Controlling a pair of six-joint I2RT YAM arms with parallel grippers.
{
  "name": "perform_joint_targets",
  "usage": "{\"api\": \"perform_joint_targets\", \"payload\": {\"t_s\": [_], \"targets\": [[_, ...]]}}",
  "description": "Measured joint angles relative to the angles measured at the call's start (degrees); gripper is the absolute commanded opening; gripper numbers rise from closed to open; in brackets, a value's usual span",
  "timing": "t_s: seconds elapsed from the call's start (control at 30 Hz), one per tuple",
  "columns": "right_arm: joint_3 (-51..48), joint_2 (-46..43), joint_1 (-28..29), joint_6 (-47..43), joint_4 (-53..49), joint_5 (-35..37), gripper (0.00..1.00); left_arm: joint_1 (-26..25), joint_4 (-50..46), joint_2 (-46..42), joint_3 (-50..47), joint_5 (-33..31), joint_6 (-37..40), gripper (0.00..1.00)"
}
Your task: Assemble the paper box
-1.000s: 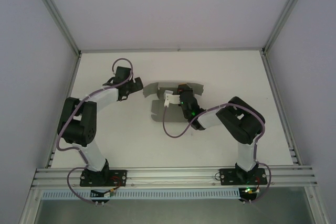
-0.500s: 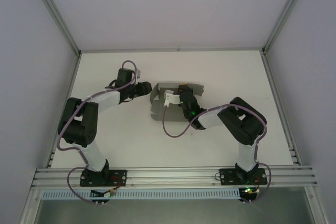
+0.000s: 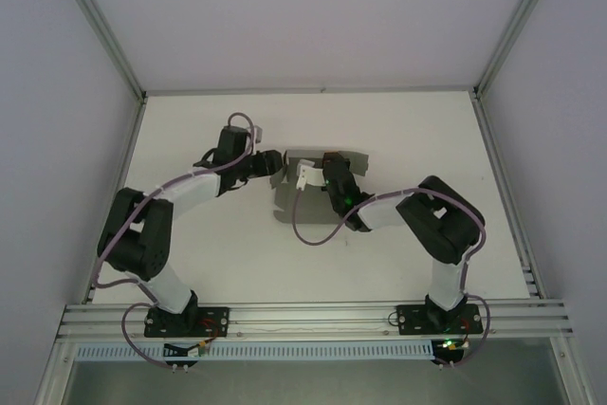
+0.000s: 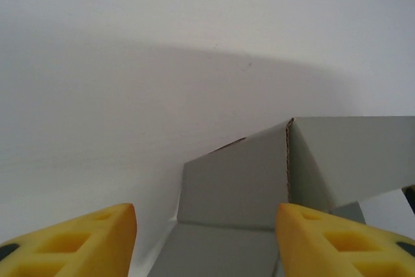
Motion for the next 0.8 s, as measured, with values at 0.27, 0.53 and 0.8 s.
{"api": "perform_joint_targets", "payload": {"t_s": [0.27,0.53,0.8], "targets": [[4.7,-1.9,-3.7,5.2,-12.9,-5.6,0.0,3.8,-7.4,-1.9,0.7,-12.8,-6.6,0.99],[8.9,-1.8,-6.7,8.9,-23.3,-10.5,0.0,6.4,-8.7,2.6,4.4,-11.4,-5.0,0.7],[8.6,-1.3,-6.7,8.9,-22.7,-10.7,0.0,1.2,-3.4,5.6,3.7,-0.1,0.0,0.47]]}}
